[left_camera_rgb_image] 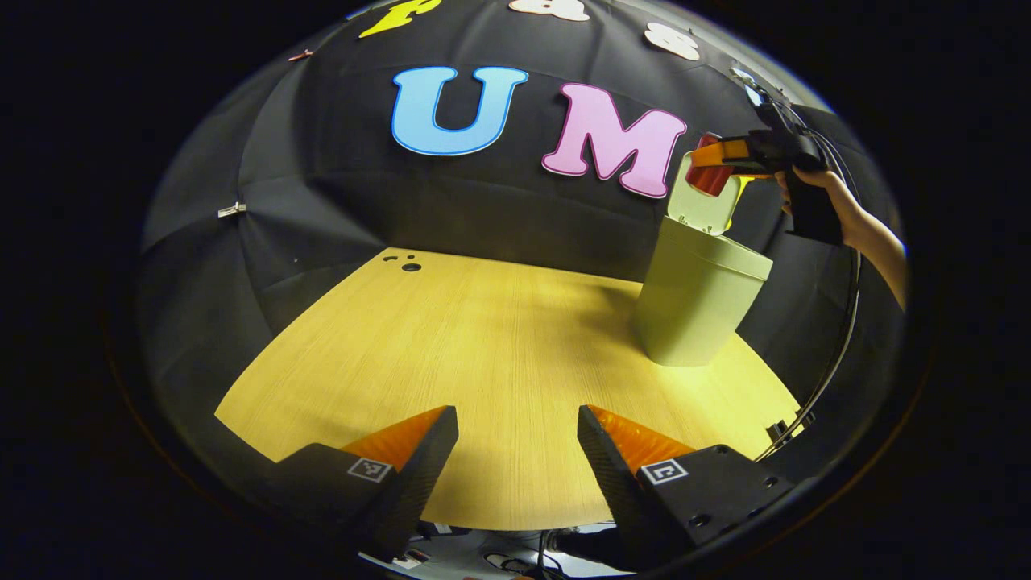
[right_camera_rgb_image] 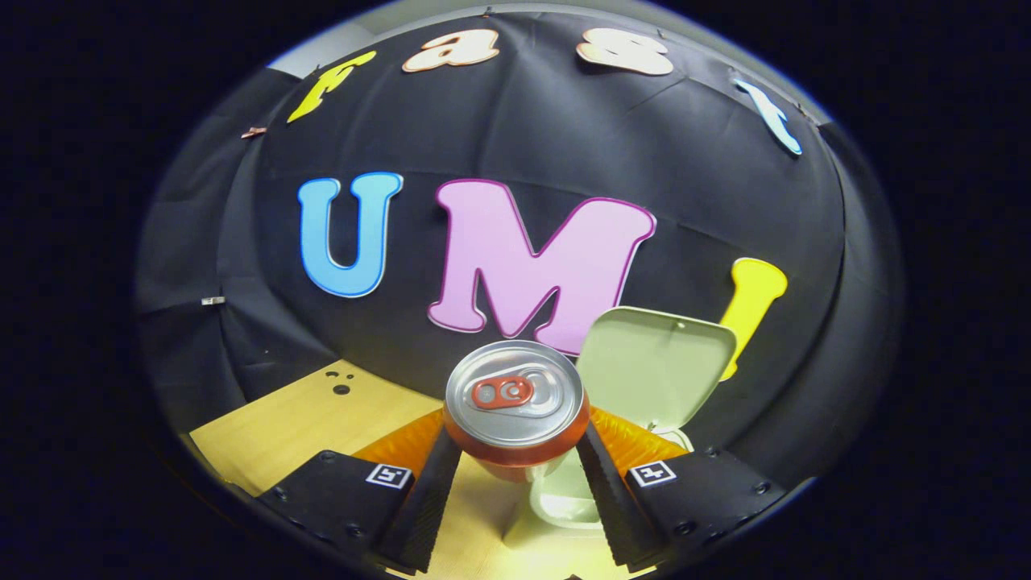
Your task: Press the lid of the desktop garbage bin to open it, pick up the crumpled paper on the desktop and throw it into the bin, then pick up the pop can on the desktop and drop it into the bin, and finally close the garbage bin lid.
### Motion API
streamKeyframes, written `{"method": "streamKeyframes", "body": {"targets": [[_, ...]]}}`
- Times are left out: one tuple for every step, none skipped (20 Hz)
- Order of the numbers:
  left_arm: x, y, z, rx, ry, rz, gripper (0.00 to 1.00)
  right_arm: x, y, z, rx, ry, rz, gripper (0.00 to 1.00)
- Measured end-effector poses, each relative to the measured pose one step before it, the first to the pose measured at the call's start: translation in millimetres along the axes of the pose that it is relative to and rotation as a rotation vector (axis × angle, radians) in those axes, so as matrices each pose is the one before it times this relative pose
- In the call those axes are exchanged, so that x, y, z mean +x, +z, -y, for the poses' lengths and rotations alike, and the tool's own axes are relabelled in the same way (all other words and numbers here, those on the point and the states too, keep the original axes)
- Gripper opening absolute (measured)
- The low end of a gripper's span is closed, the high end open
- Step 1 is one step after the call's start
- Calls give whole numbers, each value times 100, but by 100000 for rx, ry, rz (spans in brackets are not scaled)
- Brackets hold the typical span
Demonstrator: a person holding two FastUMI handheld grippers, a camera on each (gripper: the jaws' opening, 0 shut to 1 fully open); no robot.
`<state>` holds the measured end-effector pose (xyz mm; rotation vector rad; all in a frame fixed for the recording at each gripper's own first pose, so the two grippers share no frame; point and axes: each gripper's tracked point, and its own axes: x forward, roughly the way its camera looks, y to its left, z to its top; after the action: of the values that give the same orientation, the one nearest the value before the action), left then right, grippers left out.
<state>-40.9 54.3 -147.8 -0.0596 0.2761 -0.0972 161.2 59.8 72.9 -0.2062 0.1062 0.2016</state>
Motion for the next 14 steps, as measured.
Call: {"method": "streamKeyframes", "body": {"targets": [[114,62,-53,-163,402,-50,96,13,-181,826,790,-1215,-549,82],[33,-97,30,-109,686,-462,96,13,-144,733,1348,-683,-482,82],[87,98,-87,-530,904,-46,96,36,-191,670,1460,-674,-801,82],[60,110,2,-1136,704,-6,96,225,-211,748,564,-1036,-210,82],[34,142,99,-1495,517,-178,96,399,-184,795,701,-982,-154,82],[205,75,127,-1214,845,-3,96,389,-220,629,1634,21,-627,82],[235,160,-66,-489,1547,34,96,421,-409,516,1828,59,-930,82],[323,7,-155,-166,2276,-289,96,448,-522,674,1315,-183,-1543,82],[236,94,18,-548,1679,-20,96,395,-484,586,848,-6,-1070,82],[403,-41,460,-700,198,-225,96,418,-512,629,476,-73,-791,82],[371,-157,489,-452,69,-1076,96,483,-644,542,114,-79,-1217,82],[135,-193,438,132,167,-1177,96,507,-838,461,-204,168,-1679,82],[169,123,356,472,303,-177,96,522,-713,446,-340,53,-1533,83],[263,223,363,397,487,142,96,474,-668,411,-344,-16,-1321,82]]}}
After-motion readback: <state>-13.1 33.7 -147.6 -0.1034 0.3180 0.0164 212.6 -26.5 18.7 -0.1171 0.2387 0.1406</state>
